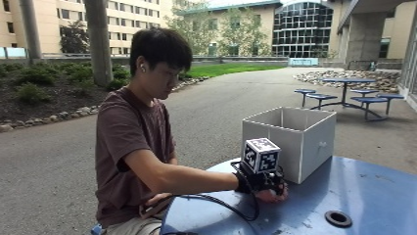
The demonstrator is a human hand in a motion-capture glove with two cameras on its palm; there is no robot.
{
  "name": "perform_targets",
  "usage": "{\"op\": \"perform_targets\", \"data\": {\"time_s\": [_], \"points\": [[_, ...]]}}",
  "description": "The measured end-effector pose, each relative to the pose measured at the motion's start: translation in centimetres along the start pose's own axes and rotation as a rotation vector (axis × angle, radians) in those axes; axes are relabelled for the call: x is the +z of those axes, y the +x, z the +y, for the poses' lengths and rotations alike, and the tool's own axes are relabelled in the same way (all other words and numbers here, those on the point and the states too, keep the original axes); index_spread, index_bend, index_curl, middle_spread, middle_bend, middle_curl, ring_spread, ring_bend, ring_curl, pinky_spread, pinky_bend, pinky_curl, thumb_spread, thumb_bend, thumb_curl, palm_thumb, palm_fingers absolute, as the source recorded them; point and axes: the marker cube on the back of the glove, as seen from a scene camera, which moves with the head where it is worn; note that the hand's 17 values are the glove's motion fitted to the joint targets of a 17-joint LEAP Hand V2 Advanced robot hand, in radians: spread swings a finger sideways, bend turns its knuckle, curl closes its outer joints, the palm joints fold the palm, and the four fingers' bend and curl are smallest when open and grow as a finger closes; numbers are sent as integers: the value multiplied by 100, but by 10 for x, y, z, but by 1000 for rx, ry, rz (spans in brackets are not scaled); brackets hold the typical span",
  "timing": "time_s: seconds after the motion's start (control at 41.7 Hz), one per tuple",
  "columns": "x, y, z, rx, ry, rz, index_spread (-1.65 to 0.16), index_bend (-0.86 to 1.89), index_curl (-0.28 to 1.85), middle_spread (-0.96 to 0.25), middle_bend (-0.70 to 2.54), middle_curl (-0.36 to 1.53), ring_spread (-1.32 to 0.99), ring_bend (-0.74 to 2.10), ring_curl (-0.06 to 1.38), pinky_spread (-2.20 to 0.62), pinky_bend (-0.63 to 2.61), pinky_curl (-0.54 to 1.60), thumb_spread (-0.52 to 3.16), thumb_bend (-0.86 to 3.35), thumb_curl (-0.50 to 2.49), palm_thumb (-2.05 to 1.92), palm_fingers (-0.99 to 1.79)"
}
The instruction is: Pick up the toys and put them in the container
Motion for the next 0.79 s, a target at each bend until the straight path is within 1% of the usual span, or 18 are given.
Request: {"op": "perform_targets", "data": {"time_s": [0.024,0.072,0.144,0.168,0.192,0.288,0.408,0.456,0.504,0.552,0.672,0.792], "points": [[1,-1,-3,15,47,-18,-15,93,46,-12,34,18,-12,43,30,-20,85,32,130,35,56,80,81],[1,-4,-8,47,124,-45,-12,102,49,-17,52,23,-16,46,32,-23,75,31,120,34,61,84,101],[0,-7,-15,90,173,-74,-8,109,53,-21,74,31,-21,49,36,-27,66,31,107,34,66,87,117],[-1,-7,-17,103,171,-87,-7,111,55,-22,77,33,-23,50,37,-28,65,31,104,35,68,89,115],[-3,-8,-18,115,162,-103,-5,112,56,-20,82,35,-24,54,39,-28,67,32,98,32,70,86,122],[-20,-9,-17,152,77,-174,-1,116,59,-20,90,40,-29,61,44,-31,72,35,81,31,76,85,120],[-60,-8,-7,187,30,-201,0,112,60,-22,93,43,-33,69,49,-31,81,39,67,26,81,78,110],[-83,-9,-3,200,31,-194,-2,113,62,-24,91,44,-35,70,51,-29,81,40,66,21,81,71,90],[-109,-11,-1,216,37,-185,-3,115,65,-26,90,46,-36,71,54,-27,81,42,66,19,82,68,75],[-137,-13,0,237,50,-181,-4,115,66,-29,91,47,-38,72,55,-25,81,43,65,19,84,68,68],[-220,-16,8,258,111,-146,-7,117,67,-33,92,49,-41,72,56,-22,85,43,65,17,87,65,58],[-278,-39,-4,286,161,-91,-8,120,69,-36,93,52,-44,74,57,-20,88,44,66,16,90,64,54]]}}
